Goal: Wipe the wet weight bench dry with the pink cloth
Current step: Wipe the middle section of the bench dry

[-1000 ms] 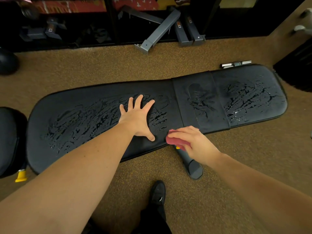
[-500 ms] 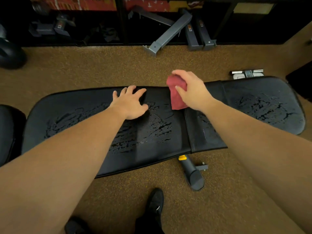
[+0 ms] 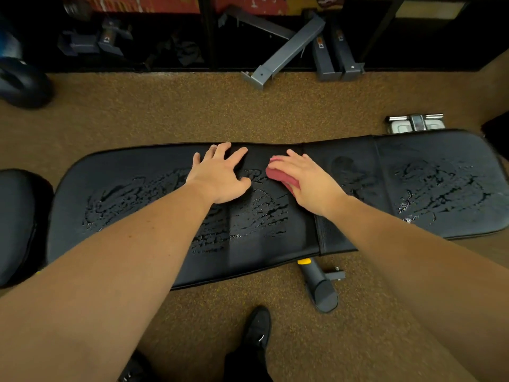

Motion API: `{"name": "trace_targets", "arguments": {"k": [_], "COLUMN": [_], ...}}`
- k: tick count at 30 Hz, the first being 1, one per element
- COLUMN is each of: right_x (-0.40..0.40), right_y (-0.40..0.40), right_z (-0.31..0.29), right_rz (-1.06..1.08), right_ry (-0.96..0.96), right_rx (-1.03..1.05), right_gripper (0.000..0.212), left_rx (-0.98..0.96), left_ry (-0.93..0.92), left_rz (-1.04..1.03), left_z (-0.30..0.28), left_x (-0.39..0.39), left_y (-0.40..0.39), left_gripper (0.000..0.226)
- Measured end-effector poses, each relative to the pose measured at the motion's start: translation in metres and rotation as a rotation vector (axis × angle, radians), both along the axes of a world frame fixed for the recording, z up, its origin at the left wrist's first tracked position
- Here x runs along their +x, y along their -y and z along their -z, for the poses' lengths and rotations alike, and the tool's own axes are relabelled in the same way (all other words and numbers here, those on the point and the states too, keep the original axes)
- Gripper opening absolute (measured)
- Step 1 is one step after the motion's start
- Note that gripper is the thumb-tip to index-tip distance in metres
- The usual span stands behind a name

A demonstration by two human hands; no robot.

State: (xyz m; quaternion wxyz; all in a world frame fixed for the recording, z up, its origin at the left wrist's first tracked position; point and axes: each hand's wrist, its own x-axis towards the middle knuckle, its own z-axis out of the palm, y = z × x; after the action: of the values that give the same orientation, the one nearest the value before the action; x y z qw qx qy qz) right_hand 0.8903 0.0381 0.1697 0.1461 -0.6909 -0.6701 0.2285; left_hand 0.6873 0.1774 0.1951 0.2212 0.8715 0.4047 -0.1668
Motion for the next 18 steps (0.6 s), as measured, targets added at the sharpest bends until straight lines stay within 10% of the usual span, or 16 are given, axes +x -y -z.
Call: {"name": "trace_targets", "arguments": {"k": [18], "right_x": [-0.052], "right_y": [0.104], "right_z": [-0.002], "right_rz": [0.017], "right_ry": [0.005], "right_rx": [-0.014], "right_gripper": [0.056], "left_rx": [0.048], "left_ry": [0.023], "left_rz": [0.268], "left_z": [0.005], "left_x": [-0.059], "left_y": [0.075], "left_gripper": [0.139]}}
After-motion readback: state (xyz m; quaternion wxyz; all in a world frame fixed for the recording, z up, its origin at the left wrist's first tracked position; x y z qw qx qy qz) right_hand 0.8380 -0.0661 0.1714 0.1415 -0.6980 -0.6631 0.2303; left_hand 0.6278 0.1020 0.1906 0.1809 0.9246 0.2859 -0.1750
